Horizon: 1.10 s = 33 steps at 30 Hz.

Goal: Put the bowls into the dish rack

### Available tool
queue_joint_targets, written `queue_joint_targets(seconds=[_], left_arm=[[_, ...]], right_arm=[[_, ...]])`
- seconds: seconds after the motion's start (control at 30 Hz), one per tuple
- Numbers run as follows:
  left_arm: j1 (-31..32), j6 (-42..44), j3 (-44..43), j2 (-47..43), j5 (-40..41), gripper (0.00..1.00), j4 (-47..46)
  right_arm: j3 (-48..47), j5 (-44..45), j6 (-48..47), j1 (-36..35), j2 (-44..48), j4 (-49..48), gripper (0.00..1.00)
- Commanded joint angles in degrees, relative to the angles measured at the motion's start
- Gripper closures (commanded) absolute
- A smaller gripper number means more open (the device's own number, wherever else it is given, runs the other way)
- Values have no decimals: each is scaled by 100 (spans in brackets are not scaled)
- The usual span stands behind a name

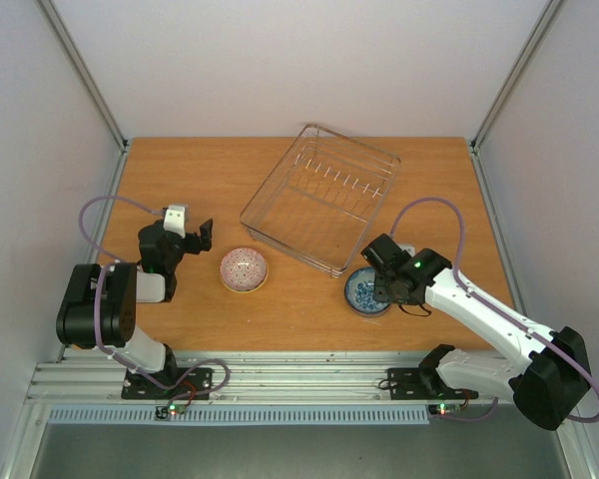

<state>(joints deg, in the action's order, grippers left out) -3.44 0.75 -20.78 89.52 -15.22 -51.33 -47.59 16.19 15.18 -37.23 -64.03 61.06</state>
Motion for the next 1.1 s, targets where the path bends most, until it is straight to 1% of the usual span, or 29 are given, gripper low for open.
queue_joint_targets(seconds=[0.0, 0.17, 0.3, 0.33, 0.5, 0.93, 1.07], left_arm=[[-8, 118, -92, 40, -16, 1, -399], [-7, 118, -92, 45, -16, 1, -403], [-7, 118, -99, 40, -16, 1, -404], [-8, 125, -94, 47, -16, 1, -404], [-8, 118, -94, 40, -16, 1, -404], [-3, 118, -101, 46, -16, 1, -400], [-6, 118, -101, 42, -15, 1, -399]], right_arm=[[-9, -50, 112, 15, -96, -141, 62], [-60, -130, 60, 15, -171, -232, 78], [-104, -78, 50, 14, -183, -173, 95], [-123, -54, 52, 17, -174, -136, 96], [-267, 88, 81, 16, -75, 106, 99], [-857, 403, -88, 8, 542, 599, 99], [-1118, 671, -138, 6, 714, 756, 99]])
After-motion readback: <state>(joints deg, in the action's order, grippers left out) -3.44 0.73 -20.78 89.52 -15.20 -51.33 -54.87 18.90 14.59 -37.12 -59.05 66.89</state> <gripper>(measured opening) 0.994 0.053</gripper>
